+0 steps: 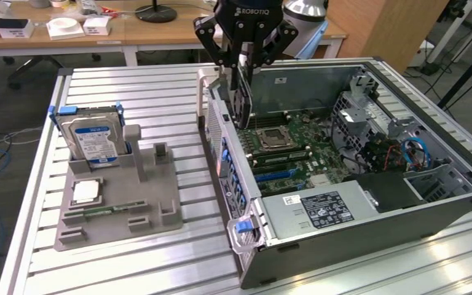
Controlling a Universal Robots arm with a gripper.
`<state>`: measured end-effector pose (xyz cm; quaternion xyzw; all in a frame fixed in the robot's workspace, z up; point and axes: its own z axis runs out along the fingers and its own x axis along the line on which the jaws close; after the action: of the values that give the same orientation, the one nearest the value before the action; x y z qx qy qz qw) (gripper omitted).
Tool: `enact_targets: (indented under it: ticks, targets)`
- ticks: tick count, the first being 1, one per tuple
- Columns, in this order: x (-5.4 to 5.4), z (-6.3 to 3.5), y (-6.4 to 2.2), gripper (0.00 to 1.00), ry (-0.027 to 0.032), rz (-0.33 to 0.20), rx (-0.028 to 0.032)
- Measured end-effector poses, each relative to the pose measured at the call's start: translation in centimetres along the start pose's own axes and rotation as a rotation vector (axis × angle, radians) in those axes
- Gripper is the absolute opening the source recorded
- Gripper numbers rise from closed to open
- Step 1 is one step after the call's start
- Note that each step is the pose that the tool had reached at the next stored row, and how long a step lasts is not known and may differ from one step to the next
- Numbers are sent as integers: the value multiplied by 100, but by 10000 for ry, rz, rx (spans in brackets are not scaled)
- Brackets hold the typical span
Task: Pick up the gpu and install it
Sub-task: 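Pick up the gpu and move the gpu toward the slot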
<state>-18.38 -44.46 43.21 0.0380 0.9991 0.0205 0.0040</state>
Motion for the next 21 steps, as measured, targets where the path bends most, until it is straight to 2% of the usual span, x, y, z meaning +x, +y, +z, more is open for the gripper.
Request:
enact_targets:
  ticks: [21]
  targets:
    - [-68,6,5,26,0,0,0]
